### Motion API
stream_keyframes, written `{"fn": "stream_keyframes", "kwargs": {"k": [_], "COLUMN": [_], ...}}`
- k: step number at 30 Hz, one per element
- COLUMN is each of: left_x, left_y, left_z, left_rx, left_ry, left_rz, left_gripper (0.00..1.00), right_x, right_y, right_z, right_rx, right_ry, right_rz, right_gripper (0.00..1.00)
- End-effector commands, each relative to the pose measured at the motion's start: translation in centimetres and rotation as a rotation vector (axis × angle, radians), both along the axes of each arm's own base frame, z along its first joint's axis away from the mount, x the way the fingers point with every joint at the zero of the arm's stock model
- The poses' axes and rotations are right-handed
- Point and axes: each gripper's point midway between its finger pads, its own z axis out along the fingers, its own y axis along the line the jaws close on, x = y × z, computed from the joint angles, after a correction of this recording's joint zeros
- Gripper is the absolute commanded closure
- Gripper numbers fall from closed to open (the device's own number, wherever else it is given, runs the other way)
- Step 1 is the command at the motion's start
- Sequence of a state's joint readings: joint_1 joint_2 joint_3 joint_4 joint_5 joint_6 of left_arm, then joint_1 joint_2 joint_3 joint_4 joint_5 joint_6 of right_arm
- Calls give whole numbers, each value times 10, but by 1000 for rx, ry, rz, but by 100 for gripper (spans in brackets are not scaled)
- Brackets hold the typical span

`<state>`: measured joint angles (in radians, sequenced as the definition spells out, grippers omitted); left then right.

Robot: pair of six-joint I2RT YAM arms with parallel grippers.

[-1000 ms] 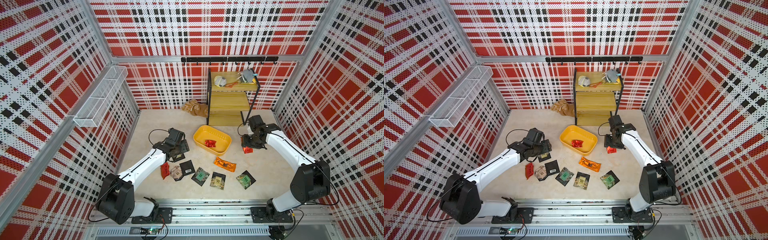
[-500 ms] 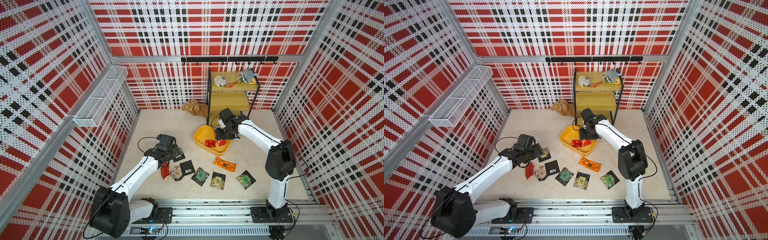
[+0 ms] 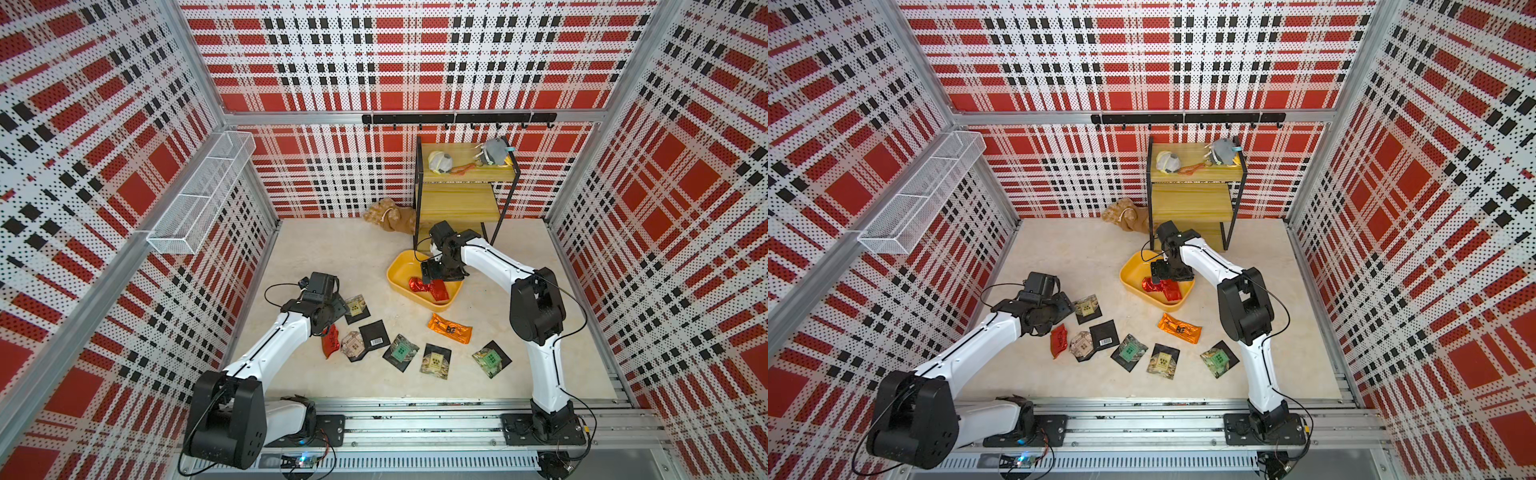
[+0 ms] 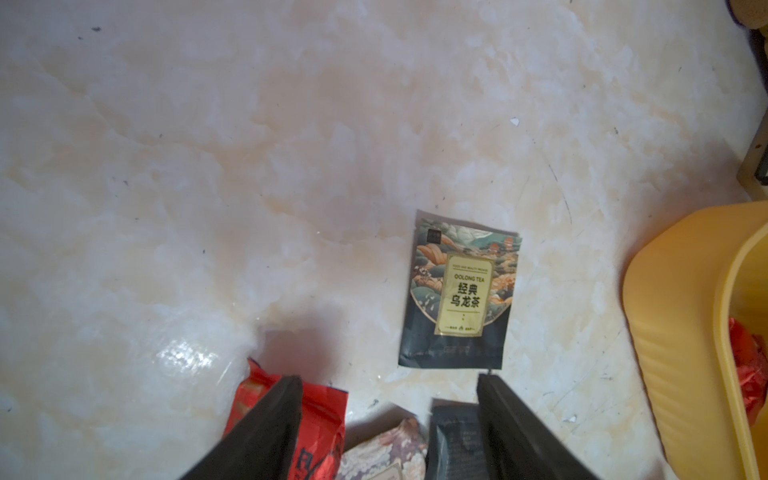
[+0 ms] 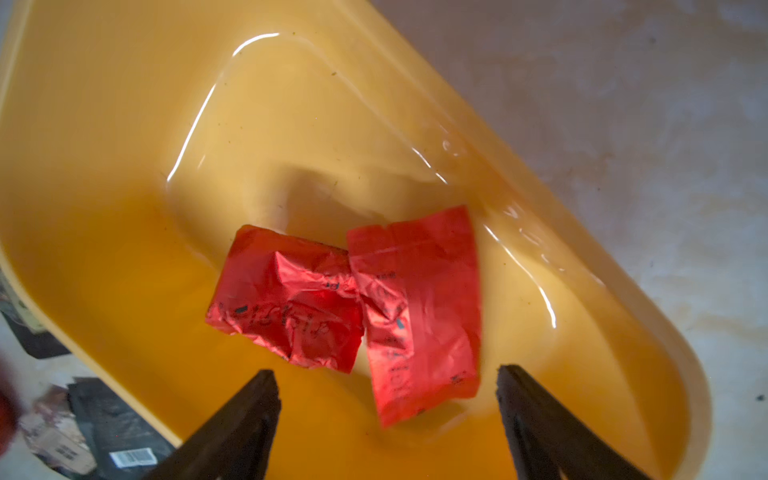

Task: Put the tea bags into the storage box
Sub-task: Place the tea bag in the storage box, then pick up the tea bag from the center of the board.

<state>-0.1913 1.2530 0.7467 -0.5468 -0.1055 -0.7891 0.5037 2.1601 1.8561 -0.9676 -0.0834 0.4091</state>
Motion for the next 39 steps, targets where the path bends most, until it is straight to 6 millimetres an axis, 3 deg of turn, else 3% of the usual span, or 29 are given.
{"fn": "stream_keyframes", "kwargs": {"k": [1,5,10,14,16,17,19,25,30,35,39], "left_x": [-6,-15,-21,-32,-37,-40,-44,-56,-65,-74,-72], "left_y": [0,6,13,11,7,5,6,-1,-5,-2,-9], "left_z": [-11,-20,-6,-9,-14,-19,-25,-37,-48,-58,-61], "left_rx": [4,51,117,127,120,113,120,134,115,127,124], "left_ry": [49,133,143,174,189,205,228,261,279,293,292], "left_rz": [-13,-29,-20,-35,-51,-62,-65,-92,-106,-103,-121], "left_gripper": [30,30,23,19,16,5,5,6,16,17,26], "right_x": [6,10,11,13,13,14,13,8,3,-7,-18], "right_y": [-4,-7,-9,-9,-9,-9,-9,-16,-21,-30,-37], "right_z": [8,22,34,46,51,53,55,61,63,63,61], "right_rx": [-17,-31,-39,-32,-30,-31,-32,-45,-48,-65,-78], "right_ry": [-27,-63,-86,-111,-121,-126,-128,-132,-131,-126,-115], "right_rz": [-6,-9,-2,1,5,6,10,15,7,-8,-10], "right_gripper": [5,3,1,0,0,0,0,0,0,0,0]}}
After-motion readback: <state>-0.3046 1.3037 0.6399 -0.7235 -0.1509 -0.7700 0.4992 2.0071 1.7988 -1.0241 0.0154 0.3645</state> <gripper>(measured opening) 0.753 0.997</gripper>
